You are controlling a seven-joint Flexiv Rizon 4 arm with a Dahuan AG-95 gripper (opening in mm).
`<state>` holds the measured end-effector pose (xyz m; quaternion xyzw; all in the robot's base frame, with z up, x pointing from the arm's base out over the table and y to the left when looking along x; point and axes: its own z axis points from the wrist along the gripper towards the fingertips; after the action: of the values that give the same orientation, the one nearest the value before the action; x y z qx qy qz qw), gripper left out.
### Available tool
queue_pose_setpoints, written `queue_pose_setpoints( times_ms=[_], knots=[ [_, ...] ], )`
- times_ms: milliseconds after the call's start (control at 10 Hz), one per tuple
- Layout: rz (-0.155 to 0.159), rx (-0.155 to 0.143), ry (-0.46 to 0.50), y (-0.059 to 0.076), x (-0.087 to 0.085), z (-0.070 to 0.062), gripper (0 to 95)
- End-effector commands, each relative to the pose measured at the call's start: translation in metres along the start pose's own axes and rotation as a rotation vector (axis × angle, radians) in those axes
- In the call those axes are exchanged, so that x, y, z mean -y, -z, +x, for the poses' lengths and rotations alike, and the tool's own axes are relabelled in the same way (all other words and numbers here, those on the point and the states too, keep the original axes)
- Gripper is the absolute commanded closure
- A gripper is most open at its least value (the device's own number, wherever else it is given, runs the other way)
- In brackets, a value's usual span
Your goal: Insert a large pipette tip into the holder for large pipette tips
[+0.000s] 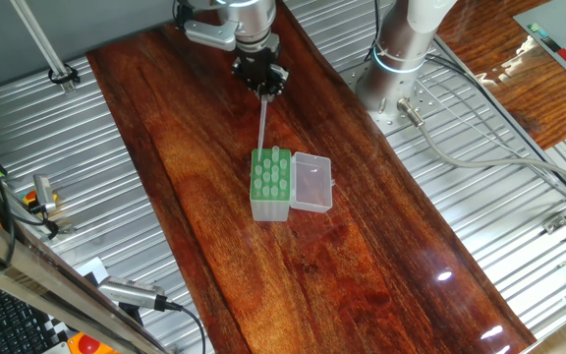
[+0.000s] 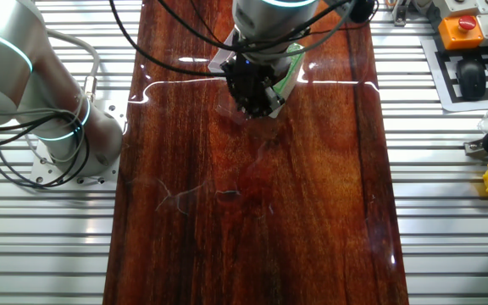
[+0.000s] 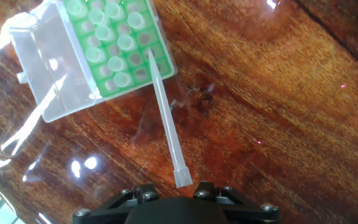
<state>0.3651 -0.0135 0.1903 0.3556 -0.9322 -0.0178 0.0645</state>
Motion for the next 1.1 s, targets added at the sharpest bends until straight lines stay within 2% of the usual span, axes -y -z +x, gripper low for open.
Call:
queue_pose_setpoints(
  times_ms=[100, 500, 900, 1100],
  knots=[
    [-0.002, -0.003, 0.003, 0.002, 0.001, -0.002, 95.0],
    [-0.009, -0.010, 0.006, 0.012, 0.004, -0.009, 95.0],
    [-0.016, -0.058, -0.003, 0.023, 0.005, -0.016, 95.0],
    [-0.021, -0.070, -0.007, 0.025, 0.006, -0.019, 95.0]
  ],
)
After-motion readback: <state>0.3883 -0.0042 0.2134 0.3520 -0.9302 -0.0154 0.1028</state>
